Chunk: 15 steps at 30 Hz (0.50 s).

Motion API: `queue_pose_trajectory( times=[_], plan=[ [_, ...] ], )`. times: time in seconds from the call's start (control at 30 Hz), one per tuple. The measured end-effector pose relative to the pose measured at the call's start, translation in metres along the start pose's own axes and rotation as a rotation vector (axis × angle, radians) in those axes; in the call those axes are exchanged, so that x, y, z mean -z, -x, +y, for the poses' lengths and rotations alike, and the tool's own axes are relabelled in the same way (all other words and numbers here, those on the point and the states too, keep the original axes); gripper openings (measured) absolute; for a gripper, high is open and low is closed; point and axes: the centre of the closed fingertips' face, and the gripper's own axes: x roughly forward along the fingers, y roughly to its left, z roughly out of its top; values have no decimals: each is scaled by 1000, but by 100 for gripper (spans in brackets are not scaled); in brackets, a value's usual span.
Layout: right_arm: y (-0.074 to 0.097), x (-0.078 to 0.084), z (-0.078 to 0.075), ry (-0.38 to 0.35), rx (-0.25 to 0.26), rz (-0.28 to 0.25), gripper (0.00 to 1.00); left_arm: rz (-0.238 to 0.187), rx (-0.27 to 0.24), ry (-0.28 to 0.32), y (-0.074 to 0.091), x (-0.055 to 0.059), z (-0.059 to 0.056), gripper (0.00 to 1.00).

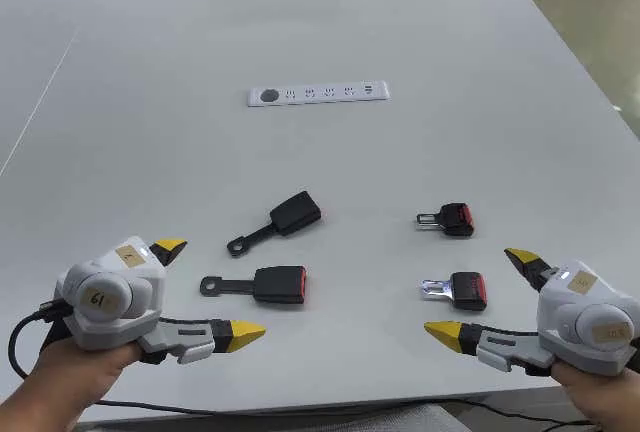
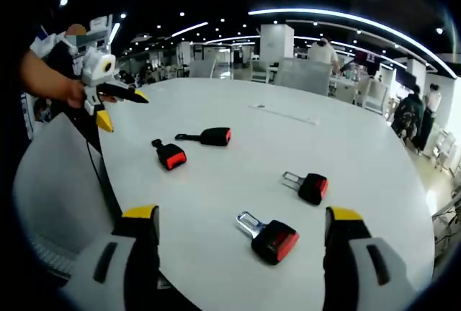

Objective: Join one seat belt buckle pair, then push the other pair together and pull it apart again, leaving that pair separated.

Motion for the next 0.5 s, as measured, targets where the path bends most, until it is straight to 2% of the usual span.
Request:
queue_pose_trajectory(
  times=[0.5],
  plan=[
    [1, 4, -1, 0, 1, 5, 95, 11, 16, -11, -2, 1, -4, 100]
  ],
)
